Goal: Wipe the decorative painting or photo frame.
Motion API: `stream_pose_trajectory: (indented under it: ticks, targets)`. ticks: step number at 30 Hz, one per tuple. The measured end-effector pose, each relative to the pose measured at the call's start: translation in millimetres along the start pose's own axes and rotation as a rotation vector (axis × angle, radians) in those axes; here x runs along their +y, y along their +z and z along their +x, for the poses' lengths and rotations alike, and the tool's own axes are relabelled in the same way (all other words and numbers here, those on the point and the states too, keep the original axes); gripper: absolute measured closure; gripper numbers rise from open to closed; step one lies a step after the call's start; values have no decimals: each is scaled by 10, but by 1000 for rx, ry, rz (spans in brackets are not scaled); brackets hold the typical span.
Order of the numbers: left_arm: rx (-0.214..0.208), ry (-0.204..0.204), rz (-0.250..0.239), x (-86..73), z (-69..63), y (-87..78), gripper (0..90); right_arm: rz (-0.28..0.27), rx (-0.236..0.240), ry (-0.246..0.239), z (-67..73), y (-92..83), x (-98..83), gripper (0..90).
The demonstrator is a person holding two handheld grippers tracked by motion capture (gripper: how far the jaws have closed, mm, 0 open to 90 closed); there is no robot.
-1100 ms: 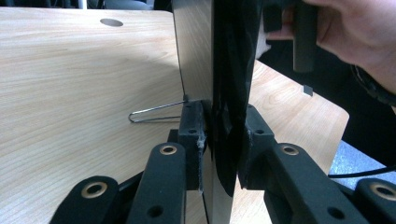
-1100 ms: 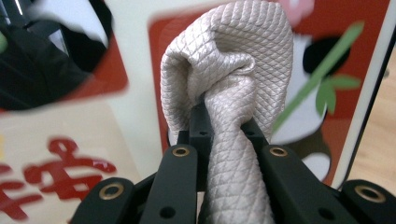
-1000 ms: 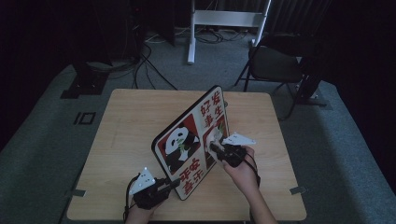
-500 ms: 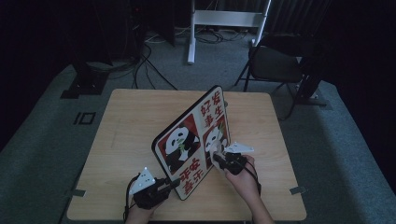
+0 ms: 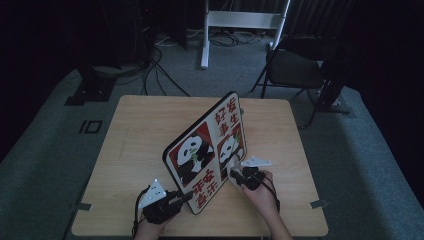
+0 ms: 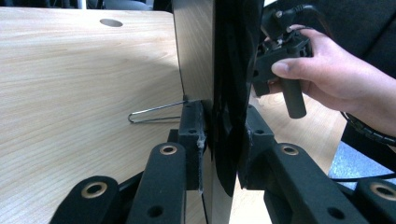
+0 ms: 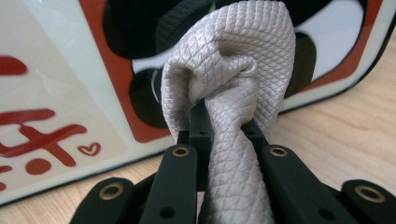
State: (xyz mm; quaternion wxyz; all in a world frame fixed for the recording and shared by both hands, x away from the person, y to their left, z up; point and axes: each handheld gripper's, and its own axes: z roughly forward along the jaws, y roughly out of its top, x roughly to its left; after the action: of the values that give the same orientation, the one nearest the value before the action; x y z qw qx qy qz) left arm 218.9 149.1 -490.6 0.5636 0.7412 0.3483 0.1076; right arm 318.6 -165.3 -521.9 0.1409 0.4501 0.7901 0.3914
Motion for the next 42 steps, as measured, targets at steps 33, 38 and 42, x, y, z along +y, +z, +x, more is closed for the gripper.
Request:
stream_pose_trajectory:
  ticks: [33, 38, 42]
  targets:
    - [16, -14, -18, -5, 26, -3, 770, -473, 77, -140, 480, -1028, 1519, 814]
    - [15, -10, -17, -2, 27, -2, 769, -454, 74, -168, 568, -949, 1588, 814]
    - [15, -8, -12, 2, 32, -4, 768, -414, 62, -179, 580, -840, 1526, 814]
